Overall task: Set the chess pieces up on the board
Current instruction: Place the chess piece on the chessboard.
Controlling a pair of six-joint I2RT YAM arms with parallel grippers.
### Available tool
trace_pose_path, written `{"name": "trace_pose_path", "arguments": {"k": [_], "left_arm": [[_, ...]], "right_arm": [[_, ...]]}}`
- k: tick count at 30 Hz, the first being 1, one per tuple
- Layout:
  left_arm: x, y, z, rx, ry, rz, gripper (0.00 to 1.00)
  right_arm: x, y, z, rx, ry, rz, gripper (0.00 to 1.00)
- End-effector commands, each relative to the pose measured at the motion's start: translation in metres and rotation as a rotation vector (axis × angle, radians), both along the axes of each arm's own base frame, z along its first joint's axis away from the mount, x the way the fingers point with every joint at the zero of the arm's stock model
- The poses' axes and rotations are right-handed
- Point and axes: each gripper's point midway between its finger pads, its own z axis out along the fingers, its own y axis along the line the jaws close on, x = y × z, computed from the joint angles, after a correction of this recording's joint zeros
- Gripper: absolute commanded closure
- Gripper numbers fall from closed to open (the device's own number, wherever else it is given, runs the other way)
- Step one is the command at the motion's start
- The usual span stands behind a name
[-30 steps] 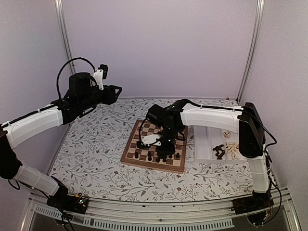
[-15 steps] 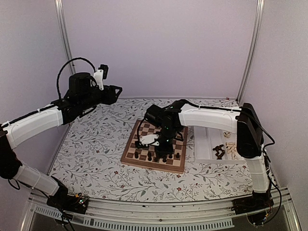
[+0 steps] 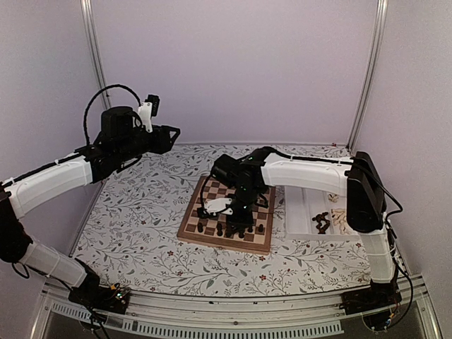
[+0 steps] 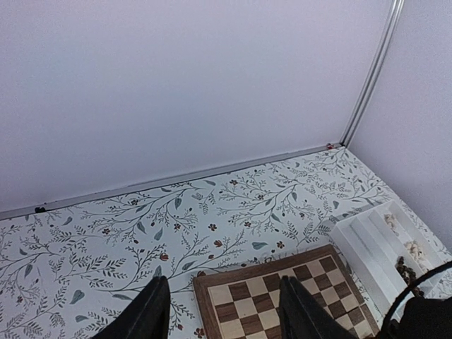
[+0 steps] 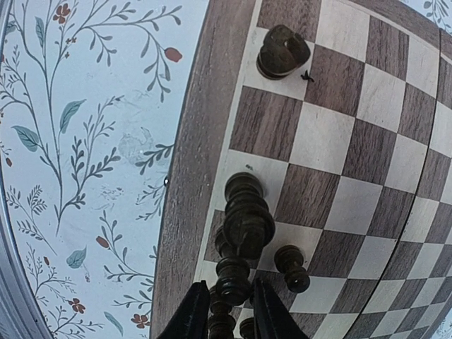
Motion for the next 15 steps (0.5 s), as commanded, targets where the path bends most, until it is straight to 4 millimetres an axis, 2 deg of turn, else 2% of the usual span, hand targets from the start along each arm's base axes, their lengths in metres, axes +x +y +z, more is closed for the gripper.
{"name": "trace_pose_path", "arguments": {"k": [1, 7, 9, 11, 15], "left_arm": [[0.002, -0.001, -0.004, 0.007, -0.001, -0.005, 0.45], [0.003, -0.001, -0.007, 0.010, 0.004, -0.004, 0.45], [0.003, -0.002, -0.008, 0.011, 0.008, -0.004, 0.45], [0.001, -0.008, -0.010, 0.005, 0.017, -0.038, 0.45], [0.002, -0.014, -0.016, 0.011, 0.033, -0.067, 0.45]], "right_arm": [[0.001, 0.008, 0.004, 0.020, -0.010, -0.003, 0.74], [0.001, 0.005, 0.011, 0.016, -0.020, -0.007, 0.73], [0.000, 0.002, 0.019, 0.024, -0.031, -0.009, 0.72], [0.001, -0.004, 0.029, 0.044, -0.048, -0.015, 0.69], [0.011, -0.027, 0.072, 0.141, -0.094, -0.060, 0.61]]}}
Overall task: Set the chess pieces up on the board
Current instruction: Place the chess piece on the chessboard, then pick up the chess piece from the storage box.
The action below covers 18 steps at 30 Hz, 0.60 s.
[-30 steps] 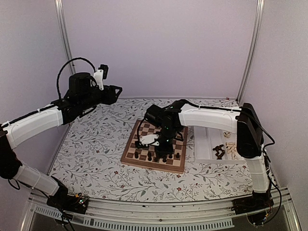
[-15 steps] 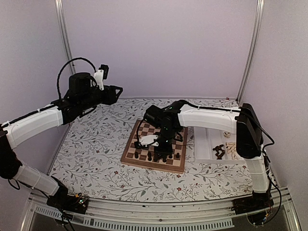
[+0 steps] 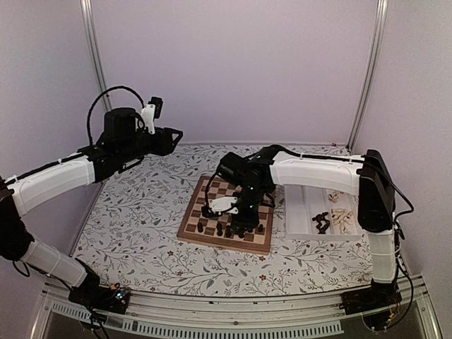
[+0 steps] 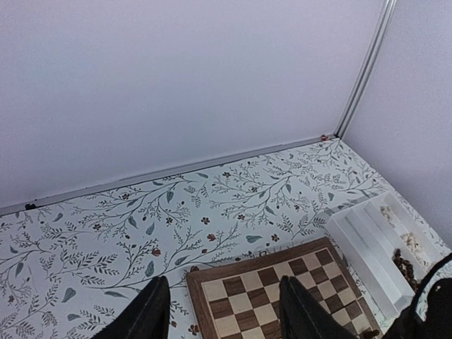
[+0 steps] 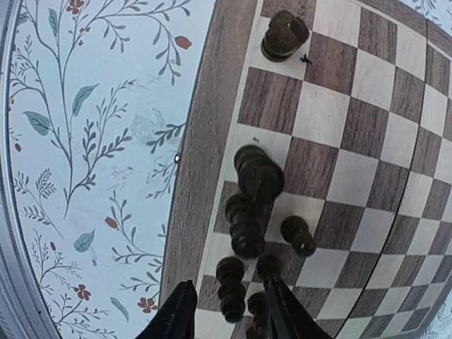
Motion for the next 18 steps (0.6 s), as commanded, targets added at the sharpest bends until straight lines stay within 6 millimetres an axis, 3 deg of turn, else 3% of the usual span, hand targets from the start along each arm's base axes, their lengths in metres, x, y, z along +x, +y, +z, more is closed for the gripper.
{"name": "trace_pose_path", "arguments": {"k": [1, 3, 9, 13, 18], "left_arm": [[0.002, -0.009, -0.010, 0.013, 0.017, -0.049, 0.45], [0.001, -0.015, -0.013, 0.013, 0.025, -0.072, 0.45], [-0.004, -0.035, -0.017, 0.019, 0.044, -0.169, 0.46], [-0.014, -0.057, -0.024, 0.073, 0.074, -0.237, 0.48], [-0.027, -0.083, -0.033, 0.131, 0.087, -0.318, 0.48]], "right_arm": [[0.017, -0.025, 0.072, 0.158, -0.082, -0.064, 0.59], [0.031, -0.051, 0.081, 0.177, -0.090, -0.129, 0.58], [0.081, -0.160, 0.067, 0.180, -0.111, -0.402, 0.60], [0.089, -0.228, 0.035, 0.108, -0.122, -0.556, 0.65], [0.088, -0.279, 0.001, 0.027, -0.095, -0.667, 0.72]]}}
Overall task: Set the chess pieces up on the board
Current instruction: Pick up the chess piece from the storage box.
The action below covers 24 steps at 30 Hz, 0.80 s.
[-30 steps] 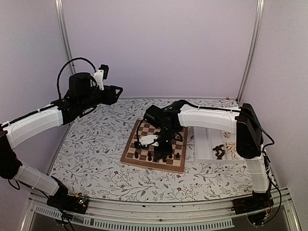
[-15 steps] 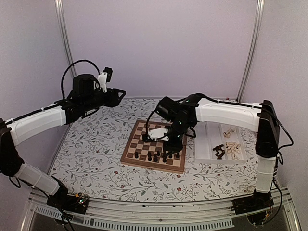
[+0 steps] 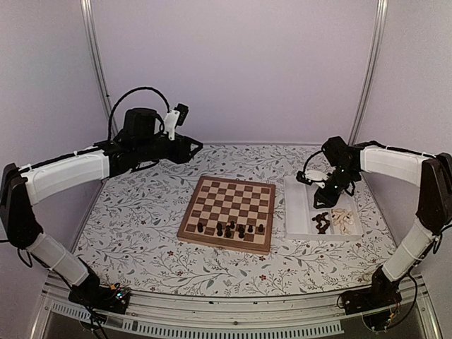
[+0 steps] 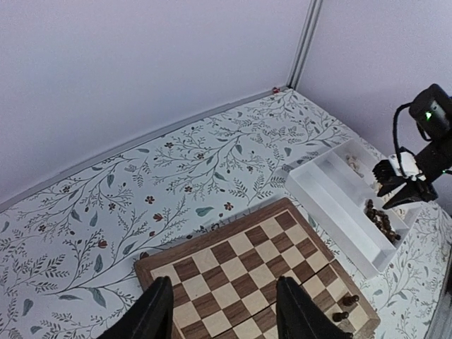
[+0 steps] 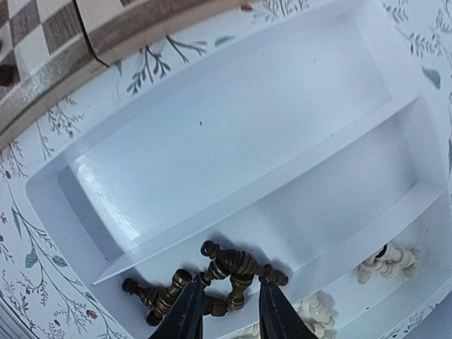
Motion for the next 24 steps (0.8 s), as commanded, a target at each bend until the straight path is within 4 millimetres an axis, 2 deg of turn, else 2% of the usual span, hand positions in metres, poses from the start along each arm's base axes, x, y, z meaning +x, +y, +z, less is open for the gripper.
{"name": "trace_pose_path", "arguments": {"k": [1, 6, 12, 16, 24], "left_arm": [[-0.016, -0.027, -0.007, 0.061, 0.003, -0.108, 0.49], [-0.017, -0.035, -0.016, 0.079, 0.020, -0.131, 0.49], [-0.016, -0.037, -0.021, 0.083, 0.027, -0.137, 0.49], [-0.017, -0.040, -0.024, 0.082, 0.034, -0.148, 0.49], [-0.018, -0.044, -0.030, 0.081, 0.052, -0.172, 0.49]], "right_arm": [[0.003, -0.028, -0.014, -0.033, -0.021, -0.049, 0.73], [0.003, -0.041, -0.035, -0.097, -0.025, -0.029, 0.75], [0.009, -0.034, -0.045, -0.074, -0.011, 0.002, 0.71], [0.008, -0.034, -0.060, -0.088, 0.014, 0.015, 0.71], [-0.003, -0.038, -0.088, -0.120, 0.090, 0.034, 0.71]]}}
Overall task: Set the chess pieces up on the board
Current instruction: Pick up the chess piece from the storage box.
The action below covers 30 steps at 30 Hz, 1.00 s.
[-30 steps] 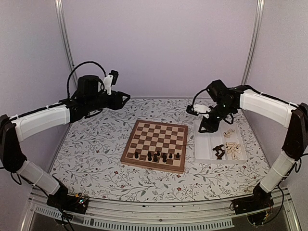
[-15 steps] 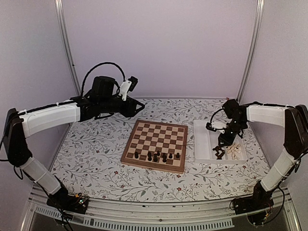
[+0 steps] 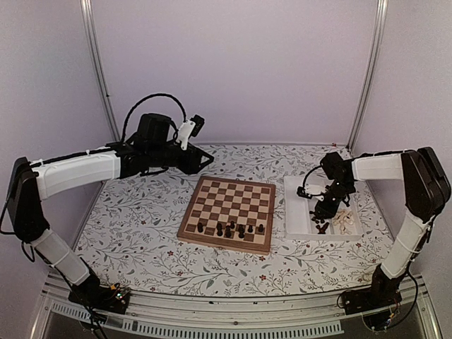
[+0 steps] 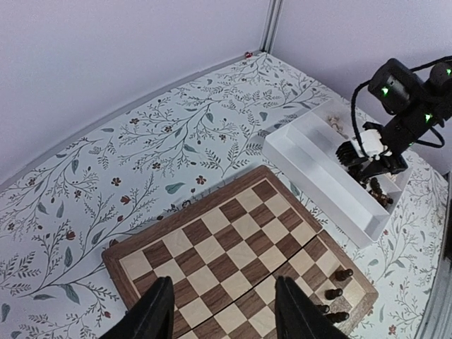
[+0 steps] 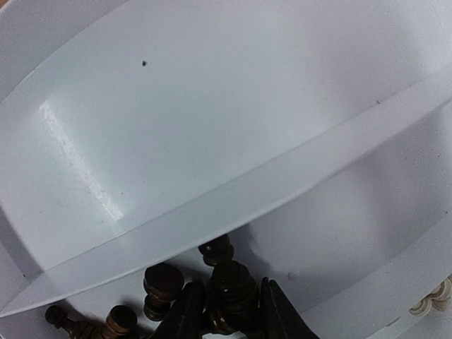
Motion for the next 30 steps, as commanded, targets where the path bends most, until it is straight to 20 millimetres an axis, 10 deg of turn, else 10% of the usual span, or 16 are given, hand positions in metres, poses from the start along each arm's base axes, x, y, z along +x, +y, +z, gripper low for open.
{"name": "trace_pose_path", "arguments": {"k": [1, 12, 30], "left_arm": [[0.000, -0.009, 0.001, -0.004, 0.004, -0.036, 0.50], [-0.020, -0.049, 0.013, -0.054, 0.010, -0.127, 0.51], [-0.039, -0.231, -0.049, -0.318, 0.270, -0.248, 0.57]], "right_arm": [[-0.008, -0.004, -0.018, -0.014, 0.047, 0.013, 0.72], [-0.009, 0.008, 0.004, 0.099, 0.003, -0.013, 0.96], [-0.015, 0.034, 0.088, 0.396, -0.224, 0.007, 0.98]]}}
